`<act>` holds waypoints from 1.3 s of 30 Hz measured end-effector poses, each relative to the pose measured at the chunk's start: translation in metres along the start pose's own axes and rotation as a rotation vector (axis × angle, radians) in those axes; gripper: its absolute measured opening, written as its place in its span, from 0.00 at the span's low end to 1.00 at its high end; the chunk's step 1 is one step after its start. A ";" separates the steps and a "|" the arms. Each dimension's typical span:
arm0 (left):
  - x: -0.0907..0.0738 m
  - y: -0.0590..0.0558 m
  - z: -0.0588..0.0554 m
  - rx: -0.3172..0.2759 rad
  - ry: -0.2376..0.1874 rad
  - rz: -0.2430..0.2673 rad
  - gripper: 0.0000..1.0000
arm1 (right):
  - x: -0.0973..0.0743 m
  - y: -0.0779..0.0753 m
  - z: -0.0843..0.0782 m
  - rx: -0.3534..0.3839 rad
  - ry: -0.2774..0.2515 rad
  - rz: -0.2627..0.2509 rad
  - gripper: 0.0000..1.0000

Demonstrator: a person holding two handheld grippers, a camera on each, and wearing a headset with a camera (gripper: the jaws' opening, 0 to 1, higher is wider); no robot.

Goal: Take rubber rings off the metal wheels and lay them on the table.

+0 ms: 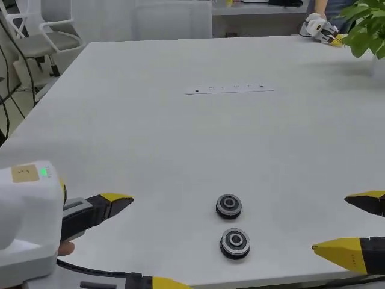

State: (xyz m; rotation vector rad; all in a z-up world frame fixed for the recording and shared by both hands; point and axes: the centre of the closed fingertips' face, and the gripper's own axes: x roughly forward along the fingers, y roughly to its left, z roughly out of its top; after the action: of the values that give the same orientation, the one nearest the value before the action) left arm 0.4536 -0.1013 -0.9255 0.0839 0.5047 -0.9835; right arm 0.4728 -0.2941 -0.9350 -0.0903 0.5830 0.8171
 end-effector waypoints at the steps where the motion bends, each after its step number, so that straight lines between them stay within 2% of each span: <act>1: 0.000 0.000 0.000 0.000 -0.001 -0.001 1.00 | 0.000 0.000 0.000 0.000 0.001 0.000 0.70; 6: 0.001 -0.002 -0.001 0.002 0.006 -0.012 1.00 | -0.001 -0.002 0.001 0.007 -0.007 -0.011 0.70; 13: 0.001 -0.001 0.000 0.000 0.002 -0.001 1.00 | -0.001 -0.002 -0.001 0.008 0.001 -0.011 0.70; 16: 0.000 -0.002 0.002 -0.003 -0.010 -0.010 1.00 | 0.000 -0.002 -0.001 0.014 0.001 -0.011 0.70; 22: -0.001 0.002 0.006 -0.012 -0.032 0.006 1.00 | 0.001 0.001 -0.003 0.002 0.018 0.005 0.71; 24: -0.002 0.001 0.009 -0.013 -0.050 0.002 1.00 | 0.001 0.001 -0.003 -0.007 0.022 0.003 0.71; 26: -0.005 0.003 0.018 0.001 -0.094 0.018 1.00 | 0.001 0.002 0.001 -0.015 0.003 0.003 0.72; 29: -0.008 0.006 0.027 0.056 -0.119 0.042 1.00 | -0.002 0.009 0.019 -0.060 -0.080 0.026 0.74; 33: -0.010 0.006 0.032 0.104 -0.116 0.042 1.00 | -0.005 0.010 0.022 -0.058 -0.074 0.033 0.77; 35: -0.011 0.006 0.038 0.110 -0.127 0.045 1.00 | -0.008 0.009 0.029 -0.102 -0.066 0.027 0.78; 39: -0.017 0.007 0.049 0.119 -0.155 0.039 1.00 | -0.016 0.008 0.051 -0.123 -0.098 0.037 0.77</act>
State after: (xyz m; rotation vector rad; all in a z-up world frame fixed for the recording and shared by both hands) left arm 0.4697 -0.0987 -0.8754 0.1227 0.3013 -0.9726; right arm 0.4823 -0.2842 -0.8825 -0.1518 0.4434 0.8877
